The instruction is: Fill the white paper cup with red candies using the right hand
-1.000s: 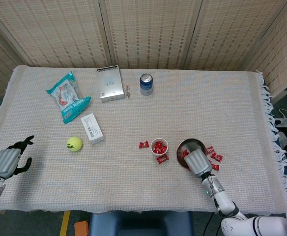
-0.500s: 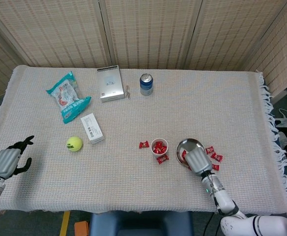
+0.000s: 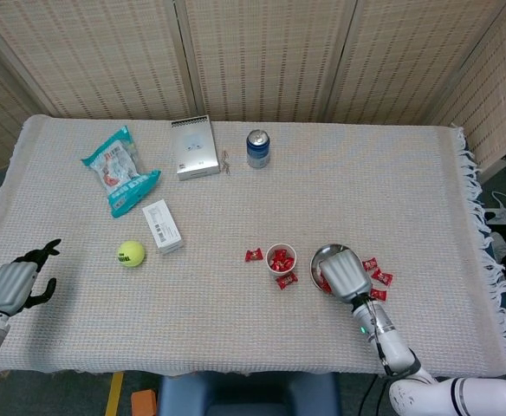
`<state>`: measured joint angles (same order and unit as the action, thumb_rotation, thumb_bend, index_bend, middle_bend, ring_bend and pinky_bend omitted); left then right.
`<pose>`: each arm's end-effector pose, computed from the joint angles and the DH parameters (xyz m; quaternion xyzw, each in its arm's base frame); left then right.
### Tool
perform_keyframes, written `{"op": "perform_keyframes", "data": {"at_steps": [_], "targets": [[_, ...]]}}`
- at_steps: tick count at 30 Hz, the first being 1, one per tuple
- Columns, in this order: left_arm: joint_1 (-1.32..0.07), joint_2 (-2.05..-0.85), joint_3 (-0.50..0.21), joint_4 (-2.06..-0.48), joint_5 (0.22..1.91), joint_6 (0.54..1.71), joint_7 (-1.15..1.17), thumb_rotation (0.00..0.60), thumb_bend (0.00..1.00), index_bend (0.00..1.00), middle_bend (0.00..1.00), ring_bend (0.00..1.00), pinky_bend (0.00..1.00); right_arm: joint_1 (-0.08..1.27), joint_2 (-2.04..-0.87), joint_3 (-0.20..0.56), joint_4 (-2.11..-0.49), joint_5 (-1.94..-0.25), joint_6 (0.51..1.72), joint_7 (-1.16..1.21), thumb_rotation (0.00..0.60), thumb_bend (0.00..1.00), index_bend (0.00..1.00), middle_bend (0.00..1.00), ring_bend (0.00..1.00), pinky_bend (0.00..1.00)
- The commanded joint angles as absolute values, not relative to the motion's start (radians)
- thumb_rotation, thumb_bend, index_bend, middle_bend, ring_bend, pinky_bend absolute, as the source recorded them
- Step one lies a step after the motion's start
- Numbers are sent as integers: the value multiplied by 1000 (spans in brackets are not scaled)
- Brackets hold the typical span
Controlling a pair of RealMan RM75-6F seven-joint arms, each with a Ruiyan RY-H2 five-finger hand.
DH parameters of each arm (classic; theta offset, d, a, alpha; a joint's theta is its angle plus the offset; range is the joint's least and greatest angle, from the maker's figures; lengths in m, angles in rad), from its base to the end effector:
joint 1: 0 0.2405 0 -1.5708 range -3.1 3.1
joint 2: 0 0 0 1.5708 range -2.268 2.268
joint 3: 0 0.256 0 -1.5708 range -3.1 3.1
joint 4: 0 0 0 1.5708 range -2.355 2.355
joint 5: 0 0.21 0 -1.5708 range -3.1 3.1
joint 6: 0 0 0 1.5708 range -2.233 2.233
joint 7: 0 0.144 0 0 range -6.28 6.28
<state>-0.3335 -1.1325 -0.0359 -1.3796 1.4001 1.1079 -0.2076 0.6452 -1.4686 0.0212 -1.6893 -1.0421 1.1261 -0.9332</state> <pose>-0.3418 0.2628 0.1446 -0.6495 -0.4466 -0.3175 0.5271 -0.1811 -0.2841 -0.0039 0.8130 -0.2226 0.2084 0.4961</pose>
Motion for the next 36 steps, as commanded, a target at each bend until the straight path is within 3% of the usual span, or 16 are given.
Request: {"op": "perform_keyframes", "data": {"at_steps": [1,12,18,23,30,36], "targets": [[-333,-1133,-37,-1379,1399,1108,-207,600,535,33,190,175,300,672,-1458,60,-1726,-1032,1123,-934,600,441,730,628,612,1000],[-331,-1128,-38,-1377,1402,1113,-223,600,536,33,190,175,300,792,-1516,171,-1747,-887,1094,-1014,600,441,730,627,612,1000],[-332,-1125,-38,-1373,1403,1110,-238,600,535,33,191,174,300,845,-1561,185,-1709,-825,1095,-1052,600,439,698,628,614,1000],[-333,-1124,-37,-1371,1405,1108,-245,600,534,33,190,174,300,879,-1593,182,-1677,-789,1099,-1076,600,438,610,628,614,1000],[-332,-1123,-38,-1370,1406,1110,-251,600,535,33,190,174,300,895,-1599,170,-1675,-769,1123,-1101,600,434,408,559,604,1000],[-333,-1123,-37,-1368,1408,1108,-255,600,534,33,190,174,301,907,-1592,157,-1695,-744,1148,-1124,600,339,255,464,589,1000]]}}
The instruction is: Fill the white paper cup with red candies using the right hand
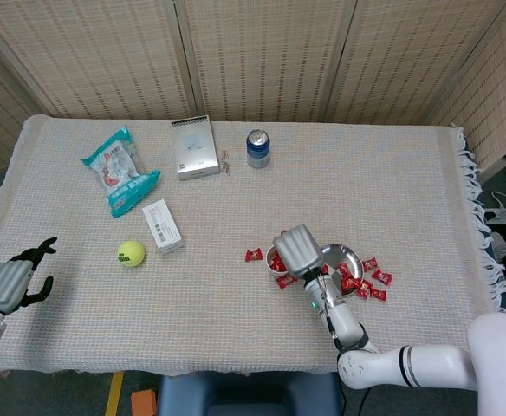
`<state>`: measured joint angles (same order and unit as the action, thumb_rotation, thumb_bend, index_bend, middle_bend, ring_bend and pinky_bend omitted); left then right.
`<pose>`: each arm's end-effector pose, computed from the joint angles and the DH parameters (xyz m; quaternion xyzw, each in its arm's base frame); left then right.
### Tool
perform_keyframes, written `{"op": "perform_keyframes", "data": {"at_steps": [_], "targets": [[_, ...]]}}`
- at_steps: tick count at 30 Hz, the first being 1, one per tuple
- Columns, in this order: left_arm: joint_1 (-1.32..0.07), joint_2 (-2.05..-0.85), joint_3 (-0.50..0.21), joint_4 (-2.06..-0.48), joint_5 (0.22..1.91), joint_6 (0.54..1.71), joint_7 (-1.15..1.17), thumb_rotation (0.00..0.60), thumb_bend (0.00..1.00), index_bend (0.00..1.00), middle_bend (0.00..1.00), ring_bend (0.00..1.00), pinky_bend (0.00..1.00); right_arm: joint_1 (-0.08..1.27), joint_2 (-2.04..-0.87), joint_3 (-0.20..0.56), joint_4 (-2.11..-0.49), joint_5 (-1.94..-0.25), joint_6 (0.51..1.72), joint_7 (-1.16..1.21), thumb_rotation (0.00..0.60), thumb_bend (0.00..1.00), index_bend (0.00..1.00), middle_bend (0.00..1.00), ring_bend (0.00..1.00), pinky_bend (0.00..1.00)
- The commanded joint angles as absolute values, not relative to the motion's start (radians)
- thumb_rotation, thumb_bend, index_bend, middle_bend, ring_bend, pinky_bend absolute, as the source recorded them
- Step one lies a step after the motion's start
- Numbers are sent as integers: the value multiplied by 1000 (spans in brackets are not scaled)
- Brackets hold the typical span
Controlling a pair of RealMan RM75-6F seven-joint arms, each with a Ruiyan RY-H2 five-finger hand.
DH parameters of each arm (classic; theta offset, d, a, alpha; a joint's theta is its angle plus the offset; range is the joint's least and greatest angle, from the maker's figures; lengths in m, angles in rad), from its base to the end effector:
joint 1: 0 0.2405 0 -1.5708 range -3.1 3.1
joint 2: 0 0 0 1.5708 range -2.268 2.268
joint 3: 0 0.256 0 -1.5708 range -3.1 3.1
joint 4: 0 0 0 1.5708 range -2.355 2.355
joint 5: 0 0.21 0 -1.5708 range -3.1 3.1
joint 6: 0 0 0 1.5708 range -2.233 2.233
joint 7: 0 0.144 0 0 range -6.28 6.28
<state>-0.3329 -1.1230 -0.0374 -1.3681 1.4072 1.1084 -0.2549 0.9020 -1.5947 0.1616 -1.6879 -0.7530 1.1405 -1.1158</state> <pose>-0.3441 0.2639 0.1503 -0.6422 -0.4538 -0.3258 0.5249 -0.0895 -0.3282 -0.0284 0.8105 -0.2075 0.2325 0.4960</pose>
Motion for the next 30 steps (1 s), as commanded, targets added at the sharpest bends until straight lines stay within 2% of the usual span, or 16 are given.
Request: {"op": "perform_keyframes", "data": {"at_steps": [1,19,30], "targets": [[-333,-1123,-37,-1368,1408,1108,-256,600,534,33,190,175,300,910,-1592,157,-1697,-741,1150,-1125,600,324,237,453,588,1000],[-329,-1118,-38,-1365,1412,1118,-275,600,535,33,190,175,301,936,-1595,143,-1709,-742,1194,-1115,600,298,162,385,586,1000],[-332,-1125,-36,-1368,1412,1112,-253,600,535,33,191,175,300,805,-1469,7,-1754,-873,1250,-988,600,298,163,378,567,1000]]}}
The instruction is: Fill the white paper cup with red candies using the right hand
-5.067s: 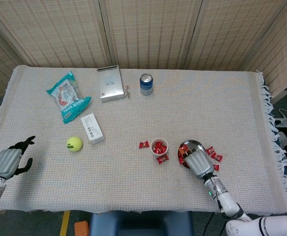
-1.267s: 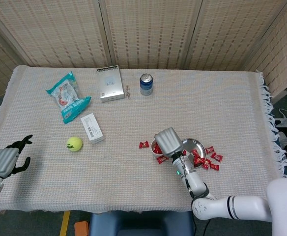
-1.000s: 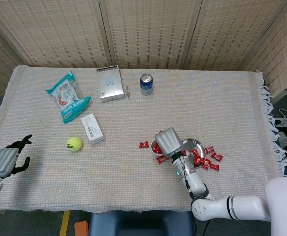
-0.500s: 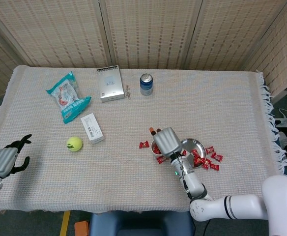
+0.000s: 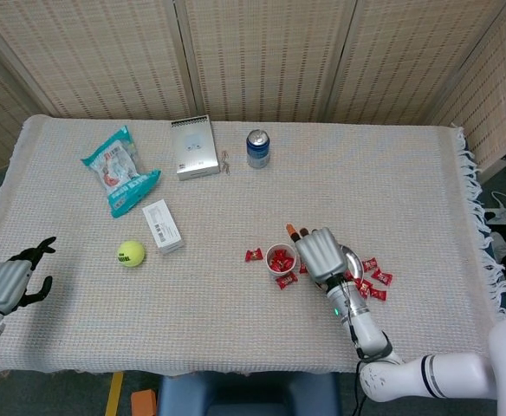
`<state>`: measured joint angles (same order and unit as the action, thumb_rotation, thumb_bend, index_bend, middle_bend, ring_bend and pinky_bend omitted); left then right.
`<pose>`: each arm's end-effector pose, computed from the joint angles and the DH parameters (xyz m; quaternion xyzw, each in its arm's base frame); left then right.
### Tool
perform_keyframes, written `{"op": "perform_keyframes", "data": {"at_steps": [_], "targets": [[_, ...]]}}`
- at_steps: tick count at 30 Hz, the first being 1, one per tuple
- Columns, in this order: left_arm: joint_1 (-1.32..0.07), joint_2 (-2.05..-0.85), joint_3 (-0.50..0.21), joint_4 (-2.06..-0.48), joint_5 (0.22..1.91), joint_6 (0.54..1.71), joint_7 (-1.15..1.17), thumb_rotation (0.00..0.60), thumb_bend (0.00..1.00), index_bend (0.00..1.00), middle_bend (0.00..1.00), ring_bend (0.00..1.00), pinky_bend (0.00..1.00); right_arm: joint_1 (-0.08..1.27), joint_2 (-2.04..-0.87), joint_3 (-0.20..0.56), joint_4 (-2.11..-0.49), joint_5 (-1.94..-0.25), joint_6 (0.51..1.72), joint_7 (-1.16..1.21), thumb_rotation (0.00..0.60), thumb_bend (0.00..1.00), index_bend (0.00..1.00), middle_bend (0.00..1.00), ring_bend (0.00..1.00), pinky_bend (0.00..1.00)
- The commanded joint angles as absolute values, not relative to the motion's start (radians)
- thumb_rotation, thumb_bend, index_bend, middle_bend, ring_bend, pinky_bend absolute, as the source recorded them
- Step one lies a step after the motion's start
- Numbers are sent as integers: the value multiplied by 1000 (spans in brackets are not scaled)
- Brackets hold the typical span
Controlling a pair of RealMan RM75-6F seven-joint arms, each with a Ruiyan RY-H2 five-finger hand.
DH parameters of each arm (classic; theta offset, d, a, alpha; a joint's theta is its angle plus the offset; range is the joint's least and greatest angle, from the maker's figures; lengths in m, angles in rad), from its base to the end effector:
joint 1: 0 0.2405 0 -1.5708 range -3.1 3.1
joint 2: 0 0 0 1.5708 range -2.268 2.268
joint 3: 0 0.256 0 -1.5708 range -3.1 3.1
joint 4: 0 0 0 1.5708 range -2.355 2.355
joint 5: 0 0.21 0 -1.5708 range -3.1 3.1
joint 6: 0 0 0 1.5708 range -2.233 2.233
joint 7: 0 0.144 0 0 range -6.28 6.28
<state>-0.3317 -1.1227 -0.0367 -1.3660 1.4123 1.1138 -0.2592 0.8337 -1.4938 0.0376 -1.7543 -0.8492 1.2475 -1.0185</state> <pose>-0.3439 0.2636 0.1509 -0.6426 -0.4523 -0.3278 0.5245 -0.1301 -0.3107 0.0003 0.7967 -0.2075 0.2260 0.5207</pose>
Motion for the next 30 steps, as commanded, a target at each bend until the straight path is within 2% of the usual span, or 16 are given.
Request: {"op": "perform_keyframes", "data": {"at_steps": [1,6,9,11,13,16,19,30], "targets": [[-333,-1126,-36,-1369,1411,1111,-249,600,535,33,191,175,300,796,-1465,-2,-1748,-879,1247,-976,600,298,166,378,567,1000],[-335,-1131,-35,-1373,1405,1105,-231,600,535,33,190,175,301,764,-1466,-25,-1681,-913,1209,-906,600,298,294,379,567,1000],[-335,-1131,-37,-1374,1402,1105,-229,600,535,33,191,175,301,765,-1480,-23,-1646,-901,1175,-901,600,298,328,423,568,1000],[-334,-1130,-37,-1374,1401,1105,-230,600,535,33,191,175,301,773,-1491,-16,-1628,-884,1149,-912,600,297,328,519,587,1000],[-334,-1129,-37,-1374,1401,1106,-233,600,535,33,191,175,301,783,-1500,-8,-1618,-864,1128,-926,600,297,338,661,657,1000],[-334,-1128,-37,-1372,1402,1106,-239,600,535,33,191,175,301,802,-1515,9,-1610,-820,1101,-957,600,298,356,779,752,1000],[-334,-1127,-37,-1370,1405,1107,-246,600,535,33,192,175,301,821,-1524,30,-1614,-779,1083,-977,600,297,371,840,812,1000],[-335,-1126,-37,-1363,1408,1106,-260,600,535,29,193,176,301,888,-1561,62,-1604,-622,1033,-1037,600,266,382,886,859,1000]]}}
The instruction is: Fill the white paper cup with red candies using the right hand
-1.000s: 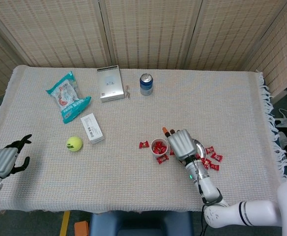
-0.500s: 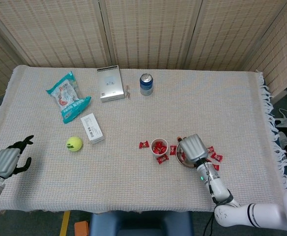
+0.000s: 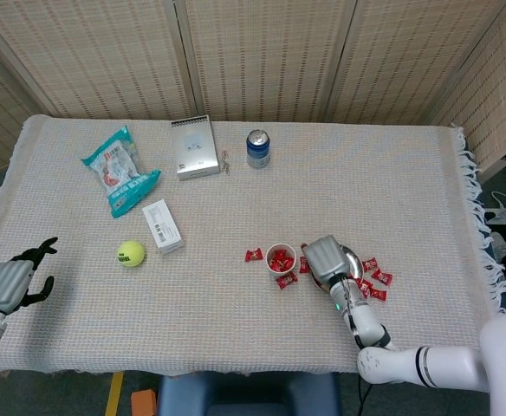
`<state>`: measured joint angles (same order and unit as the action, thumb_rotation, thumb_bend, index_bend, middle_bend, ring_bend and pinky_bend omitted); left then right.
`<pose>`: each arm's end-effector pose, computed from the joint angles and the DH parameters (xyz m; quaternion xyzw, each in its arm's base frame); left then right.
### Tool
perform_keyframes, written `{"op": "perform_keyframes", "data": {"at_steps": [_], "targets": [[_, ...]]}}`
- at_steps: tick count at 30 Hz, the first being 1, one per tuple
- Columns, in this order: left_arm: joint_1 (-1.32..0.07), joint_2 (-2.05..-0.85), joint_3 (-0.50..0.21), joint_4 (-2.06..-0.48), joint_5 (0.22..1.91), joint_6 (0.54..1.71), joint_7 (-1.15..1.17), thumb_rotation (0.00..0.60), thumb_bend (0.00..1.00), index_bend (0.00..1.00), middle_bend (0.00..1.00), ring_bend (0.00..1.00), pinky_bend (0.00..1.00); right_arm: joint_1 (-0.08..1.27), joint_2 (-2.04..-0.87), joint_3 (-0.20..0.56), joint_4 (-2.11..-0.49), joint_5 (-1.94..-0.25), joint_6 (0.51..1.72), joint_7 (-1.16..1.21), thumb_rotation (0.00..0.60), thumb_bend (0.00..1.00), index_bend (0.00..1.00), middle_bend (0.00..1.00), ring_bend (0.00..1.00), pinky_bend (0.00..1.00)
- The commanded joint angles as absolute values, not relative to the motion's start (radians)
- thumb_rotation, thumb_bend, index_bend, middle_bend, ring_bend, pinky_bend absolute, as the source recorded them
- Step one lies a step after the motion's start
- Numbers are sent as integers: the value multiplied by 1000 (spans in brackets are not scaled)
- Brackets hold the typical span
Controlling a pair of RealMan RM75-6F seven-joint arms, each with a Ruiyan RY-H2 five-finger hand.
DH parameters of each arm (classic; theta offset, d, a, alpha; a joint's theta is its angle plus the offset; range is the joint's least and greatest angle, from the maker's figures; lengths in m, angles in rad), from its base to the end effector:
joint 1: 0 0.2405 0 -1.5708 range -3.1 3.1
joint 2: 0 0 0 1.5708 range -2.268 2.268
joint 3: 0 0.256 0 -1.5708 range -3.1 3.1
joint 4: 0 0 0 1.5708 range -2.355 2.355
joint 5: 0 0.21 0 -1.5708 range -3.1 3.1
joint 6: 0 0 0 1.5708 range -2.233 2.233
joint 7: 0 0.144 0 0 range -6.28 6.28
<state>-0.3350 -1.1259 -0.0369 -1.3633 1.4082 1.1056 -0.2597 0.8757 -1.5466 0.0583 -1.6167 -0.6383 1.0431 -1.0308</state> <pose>-0.3444 0.2646 0.1495 -0.6424 -0.4549 -0.3259 0.5237 -0.1542 -0.3266 -0.0331 0.8201 -0.2669 0.1466 0.4845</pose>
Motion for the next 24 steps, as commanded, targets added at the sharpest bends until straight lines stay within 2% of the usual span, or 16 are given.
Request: {"op": "perform_keyframes", "data": {"at_steps": [1,9,24], "targets": [[-335,-1126,-37,-1363,1409,1106,-260,600,534,29,193,176,300,892,-1568,62,-1596,-617,1030,-1035,600,254,382,887,860,1000],[-334,-1127,-39,-1359,1404,1108,-260,600,534,29,201,176,301,900,-1605,58,-1552,-628,1036,-1009,600,216,335,886,861,1000],[-333,-1127,-41,-1356,1403,1109,-261,600,535,30,205,177,302,908,-1641,49,-1496,-633,1029,-986,600,213,427,887,865,1000]]}}
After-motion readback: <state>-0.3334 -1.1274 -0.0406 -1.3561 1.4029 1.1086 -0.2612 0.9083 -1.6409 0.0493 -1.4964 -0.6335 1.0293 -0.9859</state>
